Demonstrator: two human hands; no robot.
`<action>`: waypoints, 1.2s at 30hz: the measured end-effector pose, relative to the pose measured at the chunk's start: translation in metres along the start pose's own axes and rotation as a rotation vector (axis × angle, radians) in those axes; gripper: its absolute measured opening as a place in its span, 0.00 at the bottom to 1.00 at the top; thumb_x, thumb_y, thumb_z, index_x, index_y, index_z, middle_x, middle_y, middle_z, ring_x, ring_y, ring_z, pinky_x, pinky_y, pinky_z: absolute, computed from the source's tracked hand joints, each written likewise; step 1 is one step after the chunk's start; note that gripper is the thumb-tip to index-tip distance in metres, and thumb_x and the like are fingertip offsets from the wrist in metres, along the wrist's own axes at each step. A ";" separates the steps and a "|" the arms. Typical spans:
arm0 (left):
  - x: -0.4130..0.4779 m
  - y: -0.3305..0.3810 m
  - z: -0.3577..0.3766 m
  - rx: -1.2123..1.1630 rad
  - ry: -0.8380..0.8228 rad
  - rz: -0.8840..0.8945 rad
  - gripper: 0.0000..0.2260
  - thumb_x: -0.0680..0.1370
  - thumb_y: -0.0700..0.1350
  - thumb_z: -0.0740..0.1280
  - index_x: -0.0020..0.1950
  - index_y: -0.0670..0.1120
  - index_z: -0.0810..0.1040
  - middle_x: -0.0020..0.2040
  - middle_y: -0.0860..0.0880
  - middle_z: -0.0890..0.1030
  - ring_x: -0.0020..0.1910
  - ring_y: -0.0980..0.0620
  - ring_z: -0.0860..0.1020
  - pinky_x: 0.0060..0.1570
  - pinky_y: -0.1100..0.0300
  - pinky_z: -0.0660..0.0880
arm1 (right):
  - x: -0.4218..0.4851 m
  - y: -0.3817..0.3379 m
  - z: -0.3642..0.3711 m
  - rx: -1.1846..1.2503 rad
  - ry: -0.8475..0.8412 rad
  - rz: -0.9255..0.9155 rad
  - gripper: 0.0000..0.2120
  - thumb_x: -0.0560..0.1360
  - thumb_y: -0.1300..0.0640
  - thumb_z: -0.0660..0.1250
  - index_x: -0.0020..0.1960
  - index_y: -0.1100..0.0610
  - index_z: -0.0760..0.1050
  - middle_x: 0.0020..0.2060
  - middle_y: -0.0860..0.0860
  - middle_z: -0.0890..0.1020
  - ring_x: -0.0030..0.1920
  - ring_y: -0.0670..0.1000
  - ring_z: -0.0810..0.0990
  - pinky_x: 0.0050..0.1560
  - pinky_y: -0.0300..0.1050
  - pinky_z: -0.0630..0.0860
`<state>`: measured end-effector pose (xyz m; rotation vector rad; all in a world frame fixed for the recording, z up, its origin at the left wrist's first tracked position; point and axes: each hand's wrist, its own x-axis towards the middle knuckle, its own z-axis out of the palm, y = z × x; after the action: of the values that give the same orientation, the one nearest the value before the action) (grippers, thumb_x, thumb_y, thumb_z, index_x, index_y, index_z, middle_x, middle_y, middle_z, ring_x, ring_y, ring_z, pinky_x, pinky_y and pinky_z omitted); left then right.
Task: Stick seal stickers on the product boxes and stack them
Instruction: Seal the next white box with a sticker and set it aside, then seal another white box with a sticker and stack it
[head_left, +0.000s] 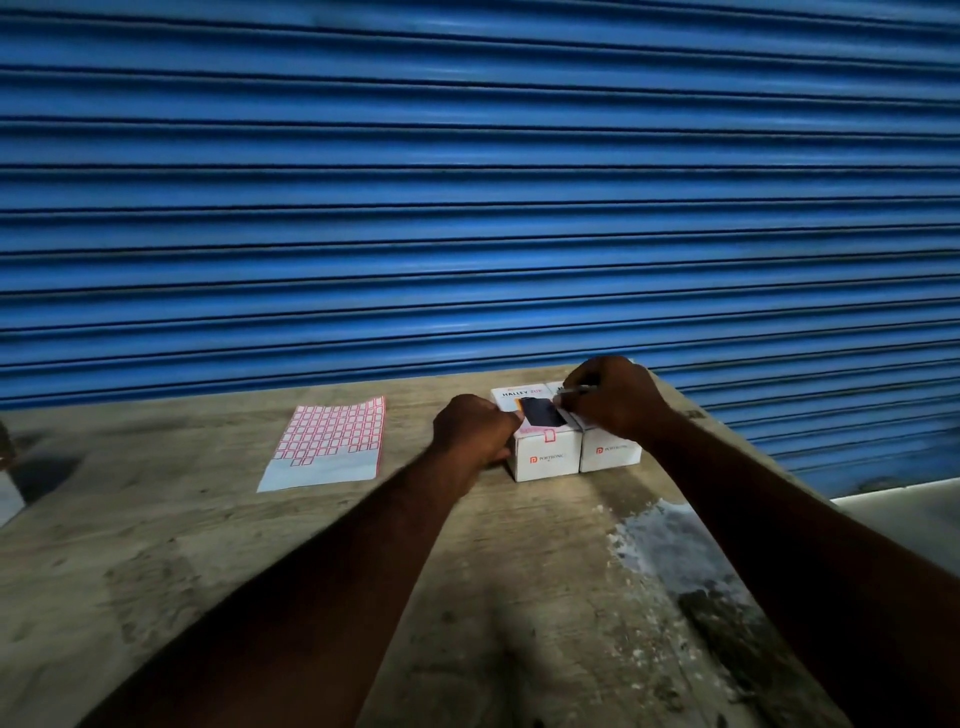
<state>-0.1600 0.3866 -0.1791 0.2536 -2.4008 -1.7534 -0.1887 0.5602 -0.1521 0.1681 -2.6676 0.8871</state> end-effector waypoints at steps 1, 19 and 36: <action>-0.001 0.000 -0.002 0.012 0.000 0.006 0.11 0.76 0.46 0.72 0.48 0.37 0.84 0.36 0.44 0.82 0.27 0.51 0.78 0.29 0.61 0.77 | -0.001 0.000 -0.001 0.018 0.038 -0.007 0.11 0.71 0.50 0.76 0.50 0.54 0.84 0.50 0.50 0.85 0.53 0.49 0.81 0.47 0.37 0.68; -0.076 -0.052 -0.207 0.296 0.525 0.427 0.05 0.74 0.48 0.65 0.45 0.53 0.81 0.42 0.55 0.84 0.44 0.54 0.82 0.47 0.55 0.79 | -0.090 -0.192 0.119 0.518 -0.048 -0.210 0.02 0.72 0.58 0.72 0.45 0.54 0.82 0.42 0.48 0.86 0.45 0.48 0.84 0.53 0.39 0.76; -0.134 -0.149 -0.445 0.705 0.946 0.363 0.17 0.75 0.43 0.70 0.63 0.44 0.75 0.58 0.40 0.76 0.57 0.36 0.75 0.56 0.43 0.74 | -0.159 -0.394 0.247 0.662 -0.341 -0.437 0.17 0.73 0.59 0.72 0.61 0.53 0.77 0.52 0.51 0.84 0.51 0.51 0.82 0.52 0.42 0.75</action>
<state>0.0771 -0.0397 -0.1911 0.5301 -2.0075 -0.3916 -0.0220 0.0985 -0.1709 1.0871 -2.3403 1.6502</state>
